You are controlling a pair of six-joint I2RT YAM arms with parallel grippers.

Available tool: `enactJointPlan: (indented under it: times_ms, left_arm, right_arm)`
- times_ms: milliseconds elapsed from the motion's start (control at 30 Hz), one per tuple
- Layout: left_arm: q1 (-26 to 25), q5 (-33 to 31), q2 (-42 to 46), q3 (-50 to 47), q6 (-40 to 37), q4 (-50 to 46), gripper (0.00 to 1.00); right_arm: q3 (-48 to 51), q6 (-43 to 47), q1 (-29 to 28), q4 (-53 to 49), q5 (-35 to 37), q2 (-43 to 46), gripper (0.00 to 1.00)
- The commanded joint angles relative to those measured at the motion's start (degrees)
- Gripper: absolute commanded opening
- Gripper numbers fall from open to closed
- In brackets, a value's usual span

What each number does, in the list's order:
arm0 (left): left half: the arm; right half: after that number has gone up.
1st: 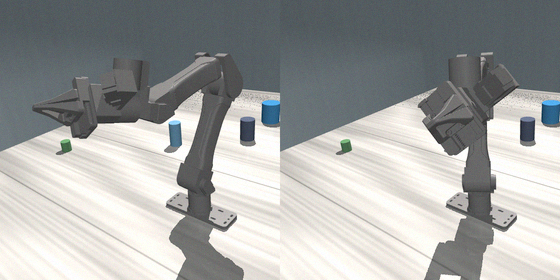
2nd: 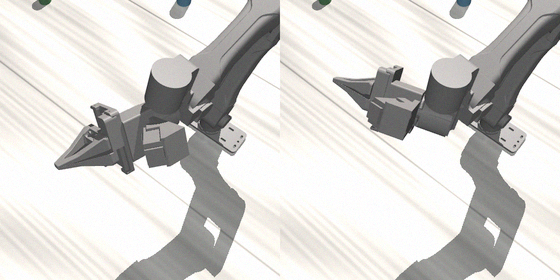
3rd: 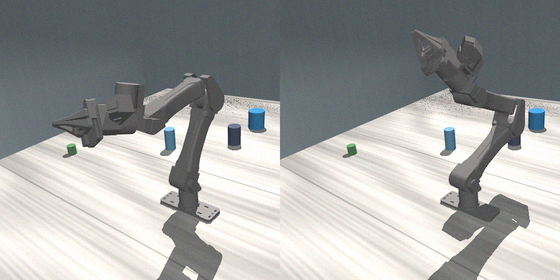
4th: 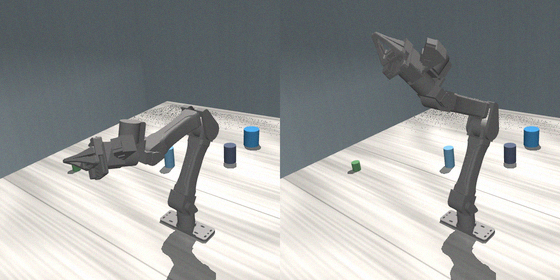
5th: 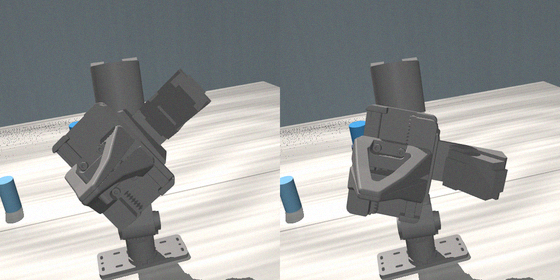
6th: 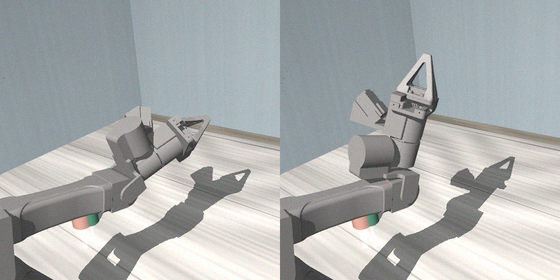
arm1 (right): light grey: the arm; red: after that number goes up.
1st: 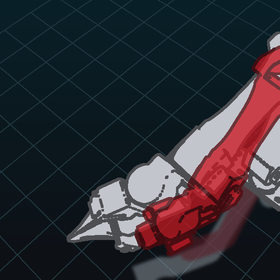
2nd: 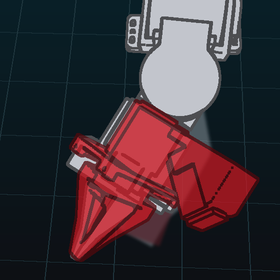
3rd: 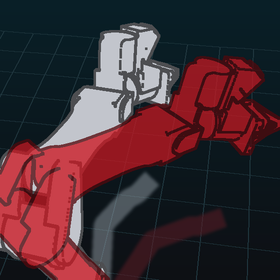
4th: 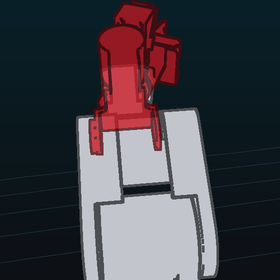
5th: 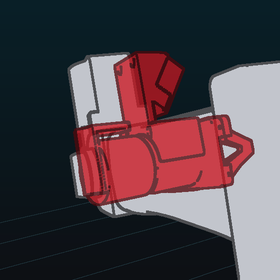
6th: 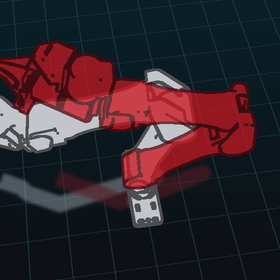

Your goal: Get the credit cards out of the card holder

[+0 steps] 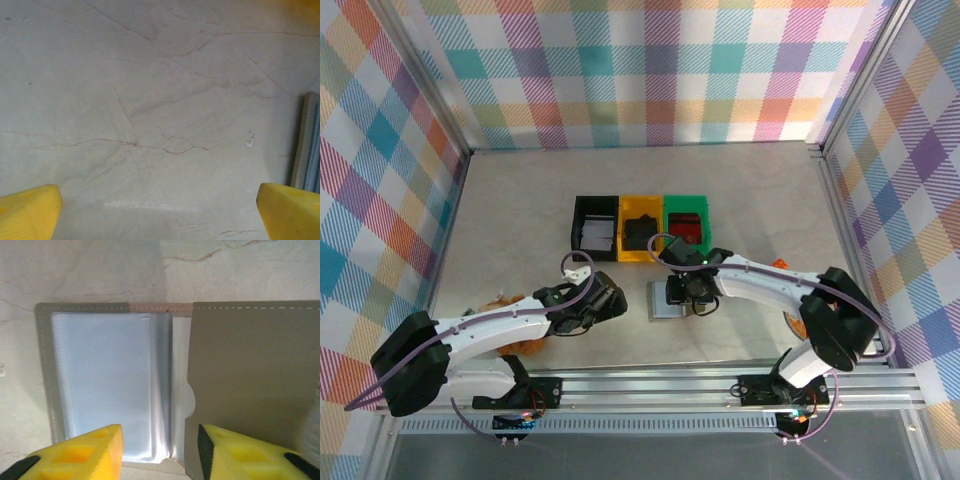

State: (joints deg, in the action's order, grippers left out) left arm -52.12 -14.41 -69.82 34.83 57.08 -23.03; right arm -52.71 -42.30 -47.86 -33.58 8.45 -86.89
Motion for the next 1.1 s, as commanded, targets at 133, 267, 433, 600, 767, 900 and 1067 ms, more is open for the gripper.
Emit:
enactJointPlan:
  times_ms: [133,267,433,600,767,900,1067]
  left_arm:
    - [-0.6,1.5,-3.4,3.6,-2.3,2.1,1.0]
    - [-0.7,2.1,-4.8,4.3,-2.3,2.4,1.0]
    - [-0.7,3.3,-5.4,5.1,-2.3,2.8,1.0]
    - [-0.7,3.6,-5.3,6.5,-3.0,2.4,1.0]
    - [-0.6,4.7,-4.1,6.4,-3.5,5.8,1.0]
    - [-0.7,5.6,-3.6,7.9,-4.0,9.0,1.0]
    - [-0.6,6.3,-5.8,11.7,-5.5,8.4,1.0]
  right_arm:
    - [6.1,2.7,5.8,4.6,-4.2,5.8,0.39]
    - [6.8,2.8,6.7,4.5,-3.8,5.6,0.37]
    - [7.8,2.5,8.3,5.5,-4.0,2.9,0.32]
    - [10.0,2.5,10.2,9.3,-5.2,1.2,0.28]
    - [10.5,2.1,10.3,11.3,-5.8,-1.1,0.23]
    - [10.9,1.8,10.3,10.4,-5.0,-1.7,0.13]
    - [8.8,0.6,10.3,4.3,-1.2,-2.5,0.05]
